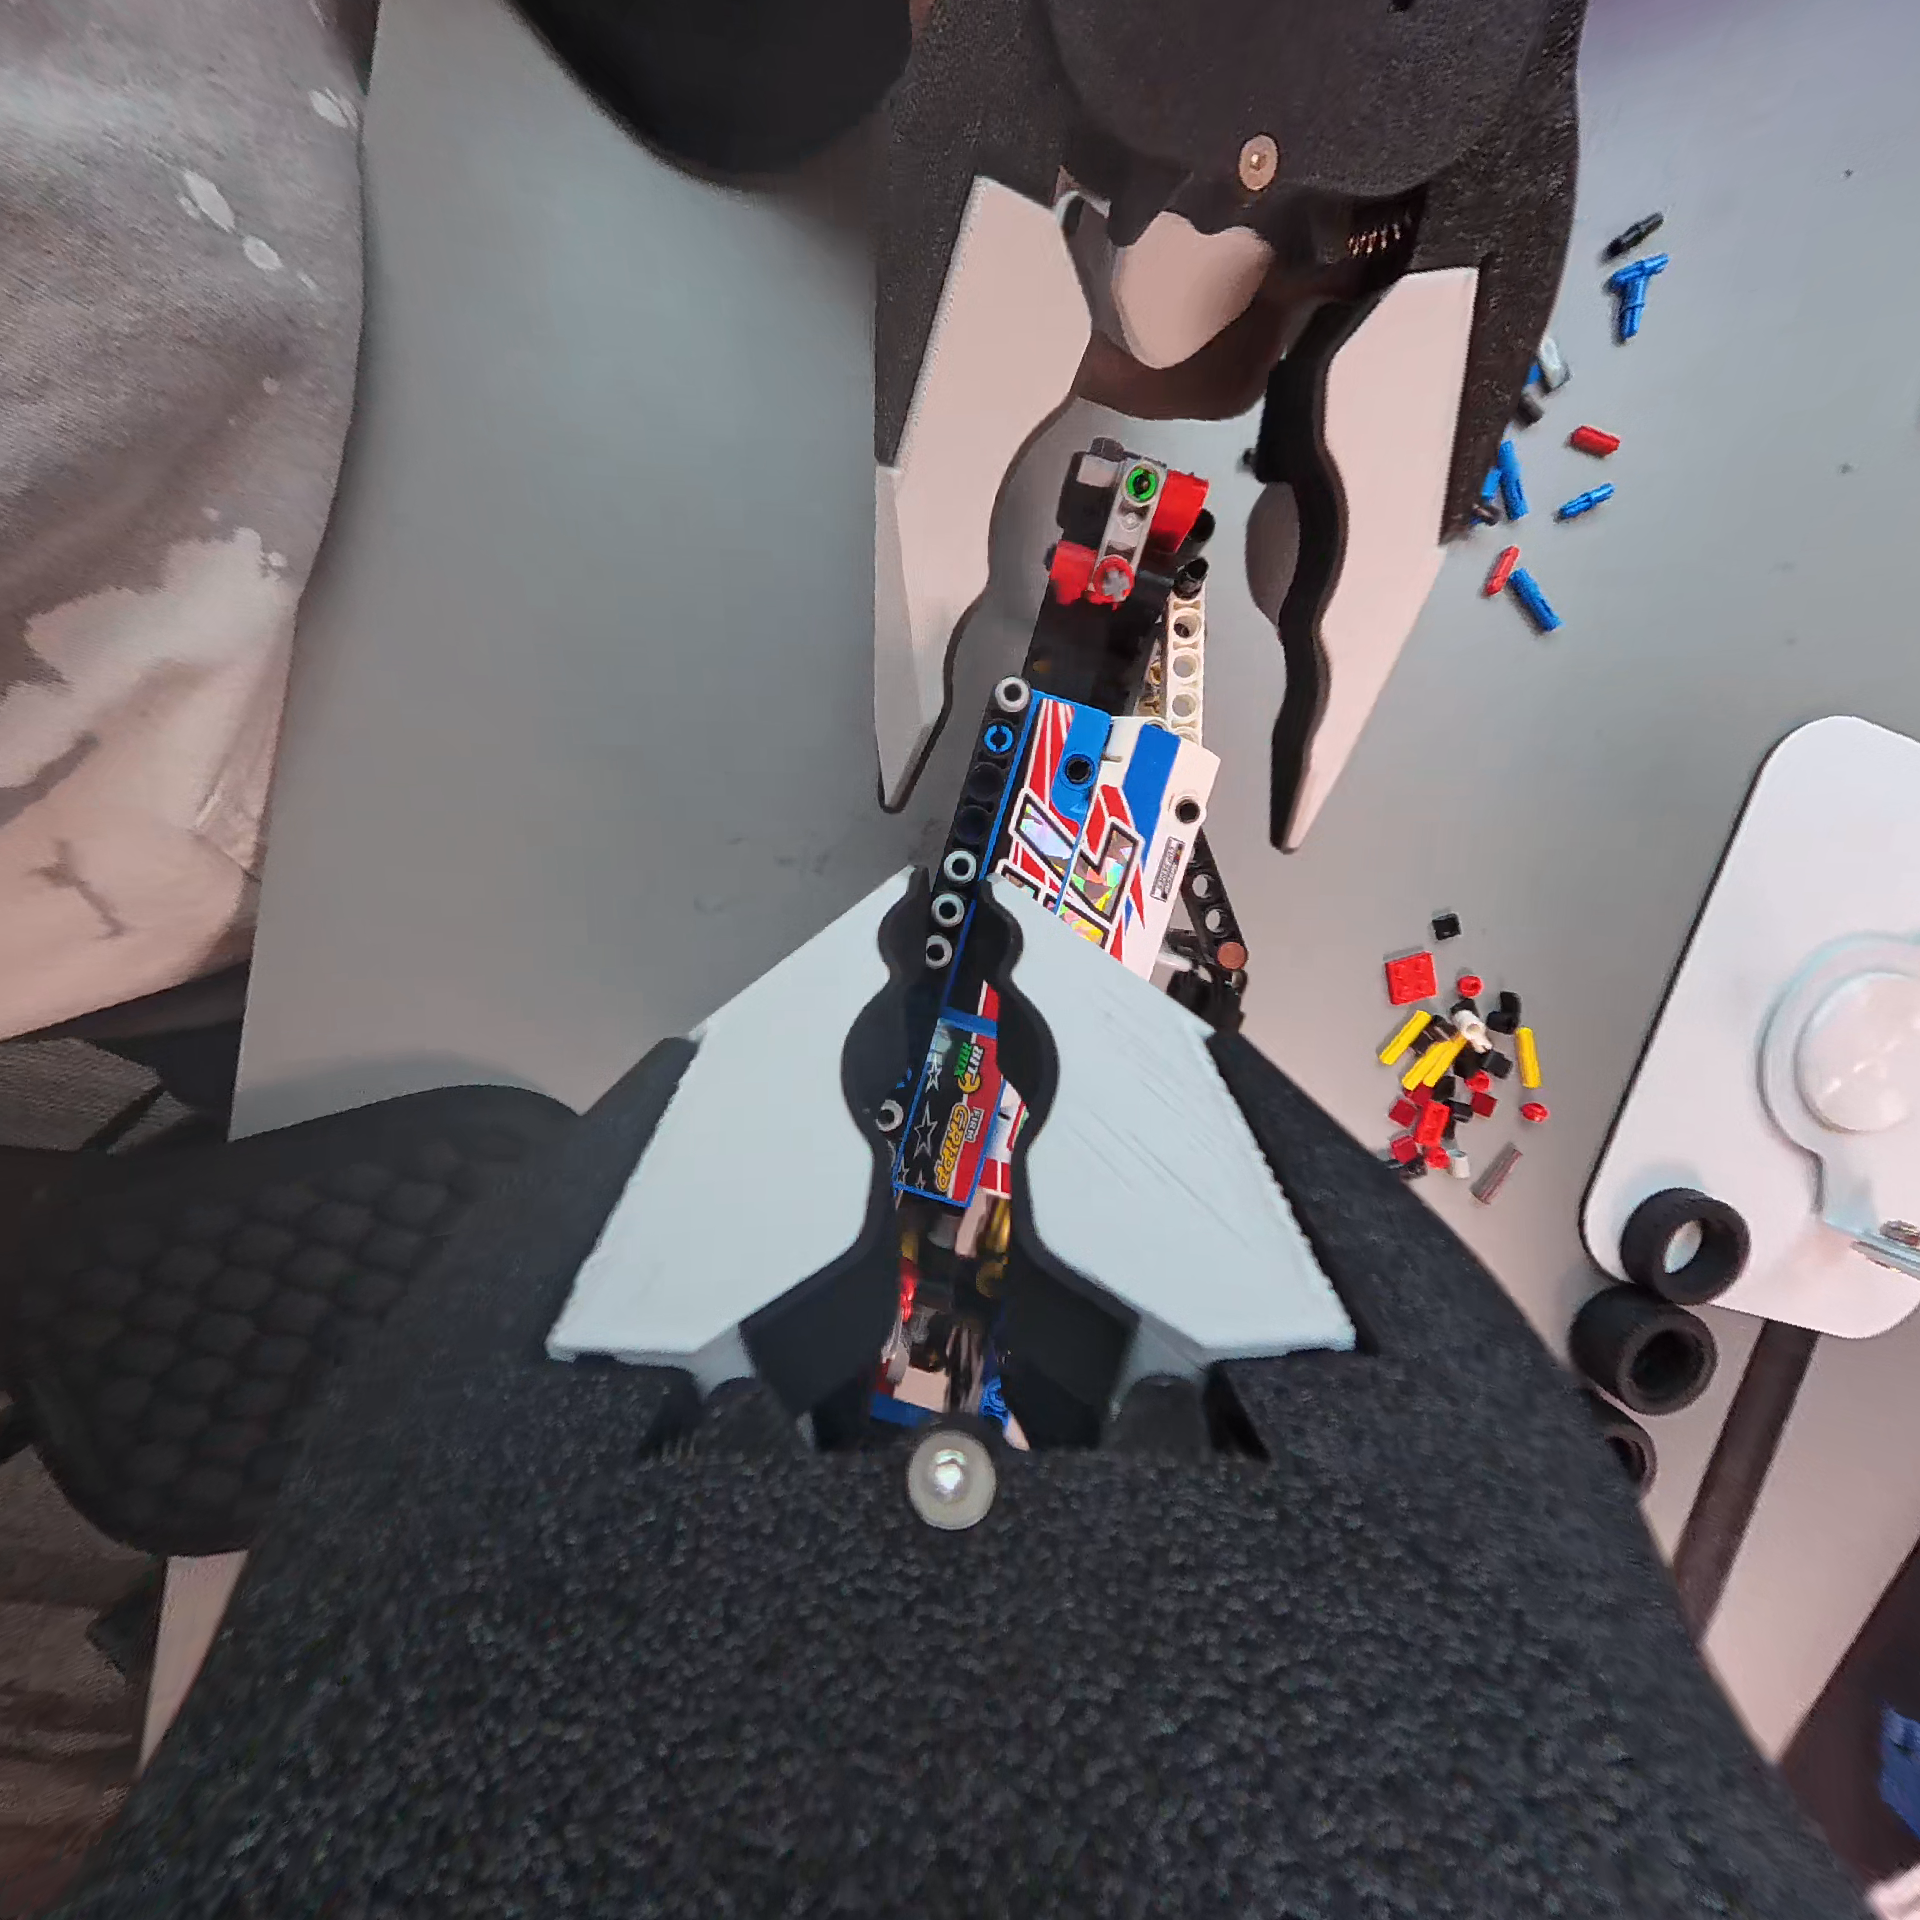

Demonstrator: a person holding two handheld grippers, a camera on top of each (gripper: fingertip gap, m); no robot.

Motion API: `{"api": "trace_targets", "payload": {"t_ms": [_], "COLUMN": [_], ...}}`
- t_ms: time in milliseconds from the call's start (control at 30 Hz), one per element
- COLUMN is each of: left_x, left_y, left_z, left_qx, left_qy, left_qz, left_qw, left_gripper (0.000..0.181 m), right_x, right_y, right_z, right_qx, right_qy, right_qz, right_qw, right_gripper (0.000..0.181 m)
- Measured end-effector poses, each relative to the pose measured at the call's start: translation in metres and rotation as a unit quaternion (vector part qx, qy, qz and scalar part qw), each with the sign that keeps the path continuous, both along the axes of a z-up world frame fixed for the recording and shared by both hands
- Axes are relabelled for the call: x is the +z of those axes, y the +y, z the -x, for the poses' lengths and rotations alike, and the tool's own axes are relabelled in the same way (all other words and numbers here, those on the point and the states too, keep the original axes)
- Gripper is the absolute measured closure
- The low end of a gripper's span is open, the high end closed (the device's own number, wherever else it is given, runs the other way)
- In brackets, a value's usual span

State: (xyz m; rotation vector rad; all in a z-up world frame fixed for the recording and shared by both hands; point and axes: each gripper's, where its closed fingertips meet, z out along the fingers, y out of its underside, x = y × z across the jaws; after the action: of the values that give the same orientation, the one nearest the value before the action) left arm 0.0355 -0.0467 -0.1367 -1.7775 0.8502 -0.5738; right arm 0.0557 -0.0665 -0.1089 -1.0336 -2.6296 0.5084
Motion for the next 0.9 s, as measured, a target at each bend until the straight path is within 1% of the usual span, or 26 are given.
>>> {"api": "trace_targets", "payload": {"t_ms": [33, 100, 200, 400, 500, 567, 667, 700, 800, 900], "left_x": [-0.001, -0.008, -0.012, -0.012, -0.012, -0.013, -0.013, -0.013, -0.014, -0.014], "left_y": [0.000, 0.000, 0.008, 0.009, 0.007, 0.005, 0.003, 0.003, 0.002, 0.001], "left_z": [-0.002, -0.009, -0.008, -0.004, -0.005, -0.005, -0.008, -0.009, -0.009, -0.009], "left_qx": [-0.010, -0.031, -0.011, 0.002, 0.001, 0.000, -0.005, -0.006, -0.003, -0.002], "left_qy": [0.021, 0.057, 0.071, 0.053, 0.058, 0.073, 0.049, 0.051, 0.066, 0.073], "left_qz": [-0.013, -0.011, -0.007, 0.015, 0.008, -0.009, 0.004, 0.001, -0.016, -0.029], "left_qw": [1.000, 0.998, 0.997, 0.998, 0.998, 0.997, 0.999, 0.999, 0.998, 0.997], "left_gripper": [0.096, 0.106, 0.124, 0.126, 0.126, 0.127, 0.127, 0.127, 0.127, 0.128], "right_x": [0.000, 0.000, 0.000, 0.000, 0.000, 0.000, 0.004, 0.004, 0.006, 0.016], "right_y": [0.000, 0.000, 0.002, 0.005, 0.002, -0.002, 0.000, -0.001, -0.003, -0.002], "right_z": [0.000, 0.000, 0.001, 0.008, 0.007, 0.005, 0.003, 0.001, 0.000, 0.001], "right_qx": [0.003, 0.000, -0.014, -0.067, -0.067, -0.068, -0.078, -0.076, -0.072, -0.070], "right_qy": [0.001, -0.004, -0.005, 0.013, 0.020, 0.020, 0.012, 0.006, 0.009, 0.013], "right_qz": [-0.006, -0.002, -0.001, -0.032, -0.028, -0.002, 0.053, 0.067, 0.090, 0.112], "right_qw": [1.000, 1.000, 1.000, 0.997, 0.997, 0.997, 0.995, 0.995, 0.993, 0.991], "right_gripper": [0.173, 0.173, 0.173, 0.174, 0.175, 0.176, 0.176, 0.176, 0.176, 0.176]}}
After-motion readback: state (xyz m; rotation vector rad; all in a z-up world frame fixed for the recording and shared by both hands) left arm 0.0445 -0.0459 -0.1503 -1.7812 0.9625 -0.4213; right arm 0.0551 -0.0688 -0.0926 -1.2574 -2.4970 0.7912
